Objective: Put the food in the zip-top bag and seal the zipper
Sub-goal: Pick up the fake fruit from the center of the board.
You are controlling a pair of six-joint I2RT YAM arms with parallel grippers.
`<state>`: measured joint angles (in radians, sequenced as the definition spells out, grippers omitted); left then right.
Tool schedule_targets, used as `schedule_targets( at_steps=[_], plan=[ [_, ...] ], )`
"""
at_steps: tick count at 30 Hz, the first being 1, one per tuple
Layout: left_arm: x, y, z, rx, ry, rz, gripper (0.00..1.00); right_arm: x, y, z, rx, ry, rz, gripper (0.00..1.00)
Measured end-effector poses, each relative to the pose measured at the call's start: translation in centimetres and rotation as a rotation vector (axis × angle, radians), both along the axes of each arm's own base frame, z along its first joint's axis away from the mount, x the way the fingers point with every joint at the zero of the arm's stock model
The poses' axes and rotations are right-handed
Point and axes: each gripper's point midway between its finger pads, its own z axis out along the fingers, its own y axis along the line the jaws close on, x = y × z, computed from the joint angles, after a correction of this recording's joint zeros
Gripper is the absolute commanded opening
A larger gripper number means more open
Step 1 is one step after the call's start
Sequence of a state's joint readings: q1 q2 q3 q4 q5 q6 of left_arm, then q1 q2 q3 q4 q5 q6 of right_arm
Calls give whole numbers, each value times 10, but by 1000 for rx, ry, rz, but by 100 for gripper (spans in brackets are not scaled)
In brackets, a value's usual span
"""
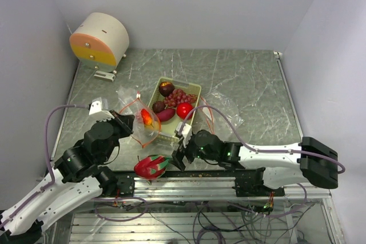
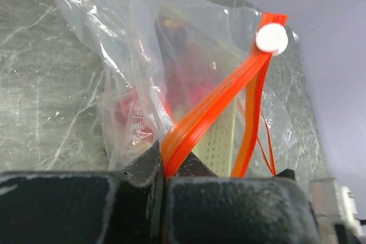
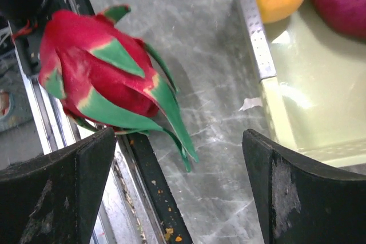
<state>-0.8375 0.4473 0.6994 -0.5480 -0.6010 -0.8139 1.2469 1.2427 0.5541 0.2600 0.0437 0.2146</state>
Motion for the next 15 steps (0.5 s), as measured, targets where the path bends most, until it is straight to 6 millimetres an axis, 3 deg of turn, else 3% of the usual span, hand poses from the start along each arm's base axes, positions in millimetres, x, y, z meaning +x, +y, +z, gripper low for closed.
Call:
schedule_targets(
  at_steps=[6,11,15],
  plan=[
    [-3,5,-3,24,4,1,7,-16,3,-40,-90,64,123,75],
    [-6,10,-3,30,1,4,7,-27,2,-69,-156,107,191,75],
    [-8,13,-1,27,-5,11,7,-24,4,-78,-183,94,193,75]
  ],
)
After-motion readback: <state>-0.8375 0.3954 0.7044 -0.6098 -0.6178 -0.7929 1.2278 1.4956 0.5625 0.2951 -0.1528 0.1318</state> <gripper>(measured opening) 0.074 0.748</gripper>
